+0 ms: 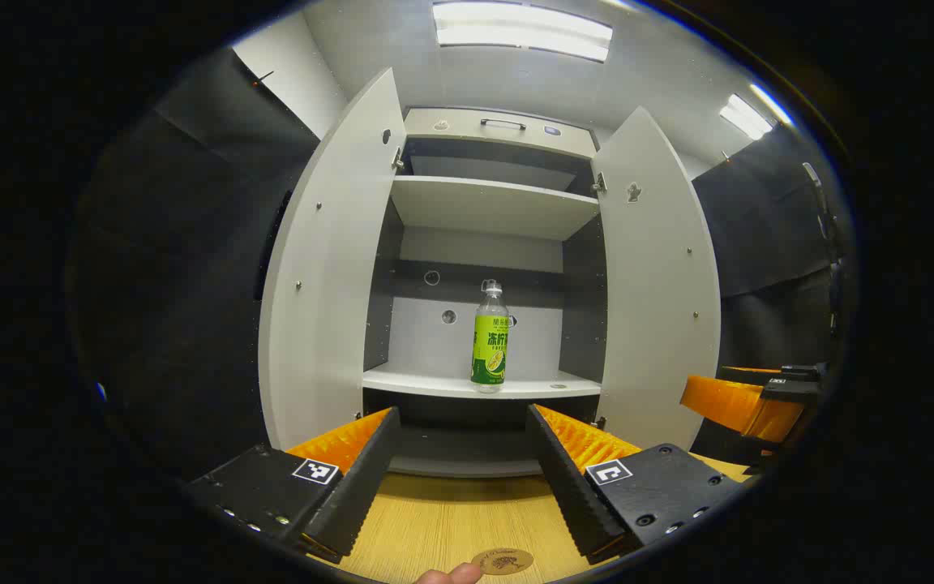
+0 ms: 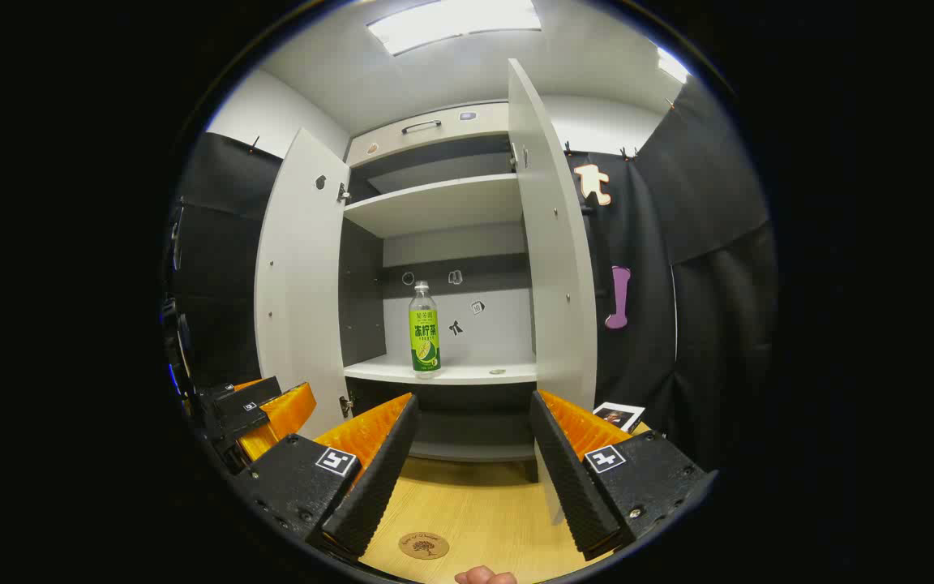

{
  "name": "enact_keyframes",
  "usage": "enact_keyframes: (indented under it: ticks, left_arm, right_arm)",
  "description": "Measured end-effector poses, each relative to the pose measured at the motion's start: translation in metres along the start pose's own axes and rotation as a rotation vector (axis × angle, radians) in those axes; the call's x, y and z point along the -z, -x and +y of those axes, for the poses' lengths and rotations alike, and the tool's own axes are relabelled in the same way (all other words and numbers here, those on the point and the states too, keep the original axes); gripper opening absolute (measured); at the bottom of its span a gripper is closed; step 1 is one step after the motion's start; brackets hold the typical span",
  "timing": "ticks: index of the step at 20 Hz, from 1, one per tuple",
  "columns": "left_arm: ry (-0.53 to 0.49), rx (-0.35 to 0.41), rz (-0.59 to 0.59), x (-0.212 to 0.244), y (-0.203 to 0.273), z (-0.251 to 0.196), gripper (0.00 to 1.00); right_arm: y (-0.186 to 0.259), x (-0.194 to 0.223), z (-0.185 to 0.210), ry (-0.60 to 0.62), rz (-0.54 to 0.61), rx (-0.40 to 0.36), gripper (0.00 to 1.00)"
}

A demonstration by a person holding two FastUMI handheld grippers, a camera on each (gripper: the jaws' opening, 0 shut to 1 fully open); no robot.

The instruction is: Grasp the bottle in the cabinet with the left hand and place it on the coaster, then close the right door with the right hand and the left door with the left hand.

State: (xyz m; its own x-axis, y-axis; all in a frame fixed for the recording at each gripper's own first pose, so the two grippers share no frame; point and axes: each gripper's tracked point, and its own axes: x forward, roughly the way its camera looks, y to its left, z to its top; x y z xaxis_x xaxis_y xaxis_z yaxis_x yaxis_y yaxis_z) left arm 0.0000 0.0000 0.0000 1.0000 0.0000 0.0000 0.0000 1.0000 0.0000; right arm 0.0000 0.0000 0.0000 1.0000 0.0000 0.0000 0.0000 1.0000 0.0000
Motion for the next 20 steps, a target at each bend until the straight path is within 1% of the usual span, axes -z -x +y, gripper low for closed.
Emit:
enact_keyframes:
  ticks: [1,2,3,6,7,8,9,11,12,13,16,17,20]
  left_arm:
    - [0.003,-0.001,0.003,0.0,-0.001,0.001,0.99]
    - [0.006,0.0,0.002,0.0,-0.001,0.001,0.95]
    - [0.008,0.002,0.003,0.0,-0.001,0.001,0.94]
    - [0.008,0.003,0.012,0.002,-0.002,0.002,0.95]
    - [0.017,0.01,0.008,0.001,-0.002,0.001,0.99]
    - [0.026,0.013,0.008,0.001,-0.003,0.001,0.99]
    - [0.031,0.016,0.012,0.001,-0.003,0.001,0.95]
    - [0.028,0.016,0.014,0.001,-0.002,0.002,0.95]
    - [0.025,0.015,0.012,0.0,-0.002,0.002,0.99]
    - [0.023,0.014,0.011,0.0,-0.001,0.002,0.95]
    - [0.024,0.012,0.014,0.0,-0.003,0.003,0.95]
    - [0.035,0.026,0.016,-0.001,-0.006,0.001,0.94]
    - [0.096,0.115,0.04,-0.004,-0.027,-0.013,0.95]
  right_arm:
    - [-0.003,0.003,0.0,-0.001,0.008,-0.001,0.84]
    - [-0.004,0.006,0.001,0.0,0.015,-0.002,0.84]
    - [-0.004,0.006,0.002,-0.001,0.016,0.001,0.84]
    - [0.001,0.006,0.003,-0.004,0.011,0.007,0.84]
    - [0.001,0.006,0.003,-0.003,0.013,0.008,0.84]
    - [0.0,0.007,0.003,-0.003,0.015,0.007,0.84]
    - [-0.001,0.008,0.004,-0.005,0.021,0.004,0.84]
    - [-0.004,0.012,0.005,-0.019,0.028,-0.006,0.84]
    - [-0.005,0.012,0.004,-0.023,0.023,-0.005,0.84]
    - [-0.005,0.012,0.004,-0.021,0.026,-0.002,0.84]
    - [-0.003,0.012,0.005,-0.014,0.035,-0.007,0.84]
    - [-0.002,0.011,0.005,-0.01,0.032,-0.007,0.84]
    - [-0.002,0.01,0.007,0.003,0.032,-0.011,0.84]
